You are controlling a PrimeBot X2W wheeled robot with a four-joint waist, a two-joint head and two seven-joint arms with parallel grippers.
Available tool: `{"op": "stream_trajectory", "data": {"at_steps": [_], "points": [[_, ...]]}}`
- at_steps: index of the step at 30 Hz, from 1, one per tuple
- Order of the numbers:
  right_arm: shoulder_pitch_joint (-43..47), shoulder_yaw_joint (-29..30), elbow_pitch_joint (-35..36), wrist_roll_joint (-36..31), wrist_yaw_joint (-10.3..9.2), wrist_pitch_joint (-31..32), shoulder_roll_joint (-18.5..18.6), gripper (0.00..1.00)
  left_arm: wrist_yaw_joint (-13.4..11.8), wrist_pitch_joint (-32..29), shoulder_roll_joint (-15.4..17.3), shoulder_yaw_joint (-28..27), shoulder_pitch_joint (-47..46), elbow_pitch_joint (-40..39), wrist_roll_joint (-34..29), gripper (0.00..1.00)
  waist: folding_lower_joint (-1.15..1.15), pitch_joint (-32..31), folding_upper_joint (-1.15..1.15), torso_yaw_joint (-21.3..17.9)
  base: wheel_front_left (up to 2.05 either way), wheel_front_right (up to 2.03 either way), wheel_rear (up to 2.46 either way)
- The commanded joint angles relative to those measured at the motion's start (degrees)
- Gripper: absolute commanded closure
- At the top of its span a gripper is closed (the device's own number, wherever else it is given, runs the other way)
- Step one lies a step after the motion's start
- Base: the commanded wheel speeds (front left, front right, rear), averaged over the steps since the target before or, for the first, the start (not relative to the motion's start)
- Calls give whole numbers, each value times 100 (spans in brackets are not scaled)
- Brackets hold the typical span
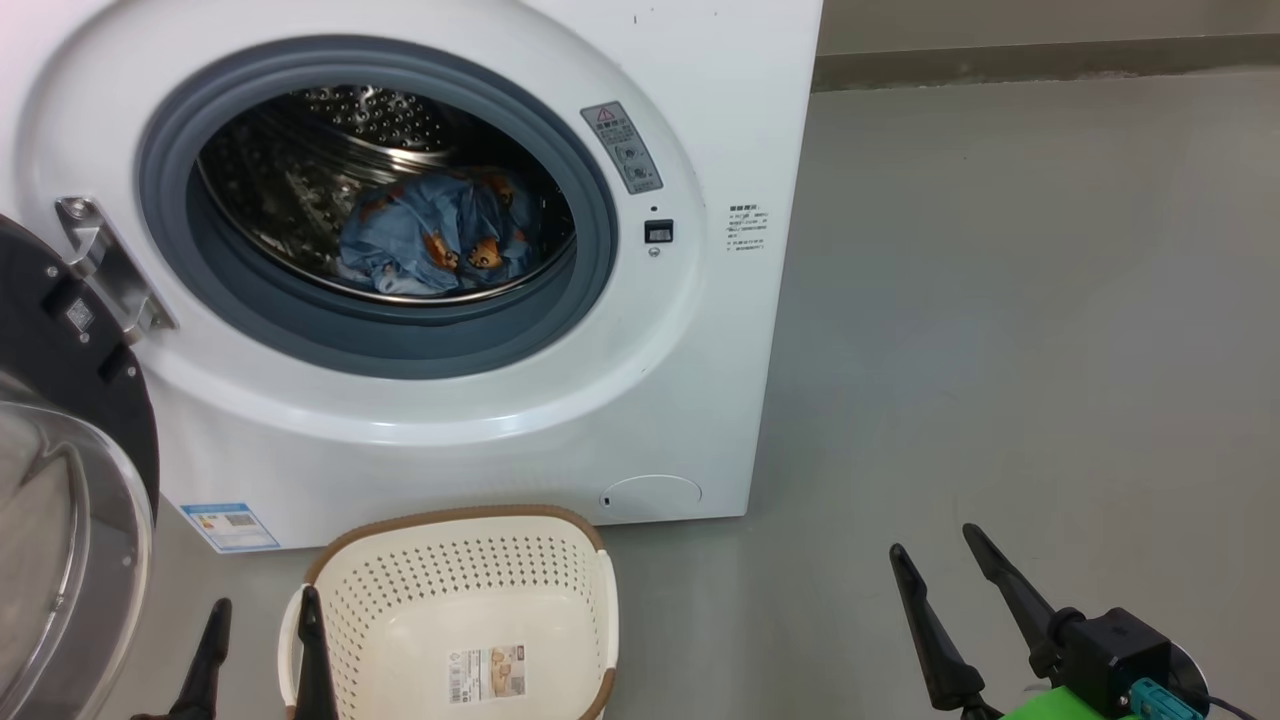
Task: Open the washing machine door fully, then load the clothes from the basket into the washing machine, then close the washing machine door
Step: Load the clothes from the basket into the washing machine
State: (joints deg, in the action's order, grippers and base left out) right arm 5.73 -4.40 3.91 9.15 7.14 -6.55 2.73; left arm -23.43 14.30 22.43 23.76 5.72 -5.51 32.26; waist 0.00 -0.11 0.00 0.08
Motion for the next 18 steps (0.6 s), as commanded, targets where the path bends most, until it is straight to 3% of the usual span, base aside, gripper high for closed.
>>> {"op": "stream_trajectory", "data": {"at_steps": [1,18], "points": [[-76,-94,160,-43,35,23,15,0,15,66,117,-199,-106,-103,-39,0,0,-8,0,5,0,0,0],[-61,-75,108,-18,35,31,15,0,-14,55,155,-162,-155,-82,-57,0,0,-23,0,53,0,0,0]]}}
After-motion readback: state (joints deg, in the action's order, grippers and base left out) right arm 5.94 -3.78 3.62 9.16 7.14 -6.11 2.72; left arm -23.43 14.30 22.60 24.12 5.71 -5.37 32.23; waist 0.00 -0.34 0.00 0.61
